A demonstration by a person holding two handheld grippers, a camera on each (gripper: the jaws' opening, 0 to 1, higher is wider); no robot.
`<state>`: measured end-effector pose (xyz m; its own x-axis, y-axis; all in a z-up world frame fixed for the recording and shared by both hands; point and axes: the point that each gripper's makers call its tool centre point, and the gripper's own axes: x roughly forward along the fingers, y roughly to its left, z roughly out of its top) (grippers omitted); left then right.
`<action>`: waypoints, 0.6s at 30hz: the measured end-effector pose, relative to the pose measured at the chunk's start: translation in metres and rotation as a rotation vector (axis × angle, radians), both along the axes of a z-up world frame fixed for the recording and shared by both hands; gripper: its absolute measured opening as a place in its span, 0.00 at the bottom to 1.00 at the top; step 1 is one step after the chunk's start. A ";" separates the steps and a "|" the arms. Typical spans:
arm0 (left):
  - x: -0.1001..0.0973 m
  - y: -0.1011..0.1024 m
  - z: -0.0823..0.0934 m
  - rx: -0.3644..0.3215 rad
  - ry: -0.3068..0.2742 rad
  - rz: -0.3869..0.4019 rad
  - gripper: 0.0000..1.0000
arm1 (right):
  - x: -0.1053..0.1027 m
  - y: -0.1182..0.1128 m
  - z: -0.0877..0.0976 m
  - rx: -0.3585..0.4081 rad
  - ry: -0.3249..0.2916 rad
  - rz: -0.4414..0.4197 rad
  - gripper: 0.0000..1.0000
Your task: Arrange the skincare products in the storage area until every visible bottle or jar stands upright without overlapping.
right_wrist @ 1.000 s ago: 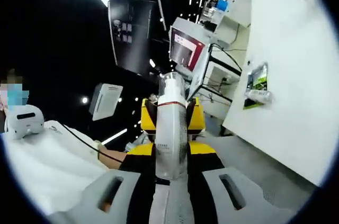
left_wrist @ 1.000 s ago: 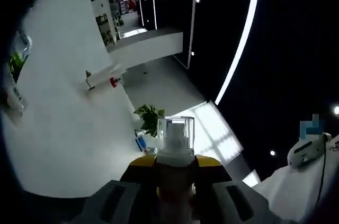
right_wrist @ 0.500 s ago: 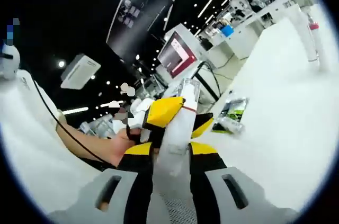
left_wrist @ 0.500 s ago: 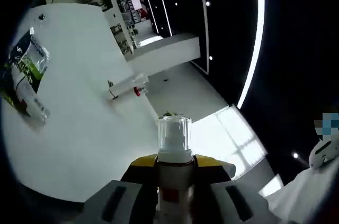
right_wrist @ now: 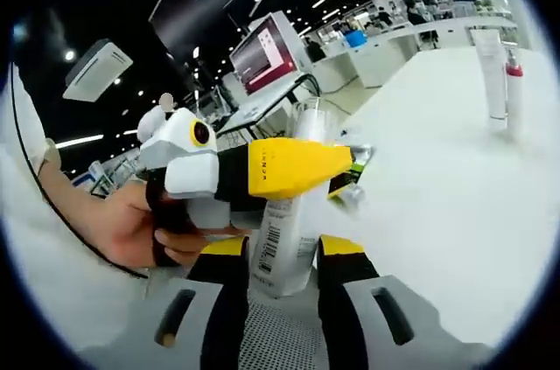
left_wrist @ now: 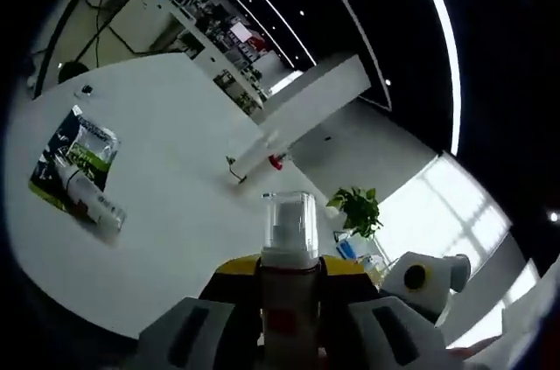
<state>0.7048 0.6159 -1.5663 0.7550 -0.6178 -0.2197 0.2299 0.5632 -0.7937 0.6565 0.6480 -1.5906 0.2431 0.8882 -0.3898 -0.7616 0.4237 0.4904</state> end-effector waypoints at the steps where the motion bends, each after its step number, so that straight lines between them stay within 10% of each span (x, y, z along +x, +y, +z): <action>1: -0.001 0.000 -0.001 0.006 0.000 -0.007 0.24 | 0.000 -0.001 -0.002 -0.011 0.001 -0.004 0.26; 18: -0.015 0.007 0.018 -0.214 -0.008 -0.249 0.23 | -0.012 0.004 0.017 0.188 0.249 0.045 0.22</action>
<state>0.6902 0.6228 -1.5482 0.5764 -0.8150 -0.0600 0.3461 0.3100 -0.8855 0.6443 0.6521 -1.5736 0.1193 0.9582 -0.2601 -0.6239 0.2761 0.7311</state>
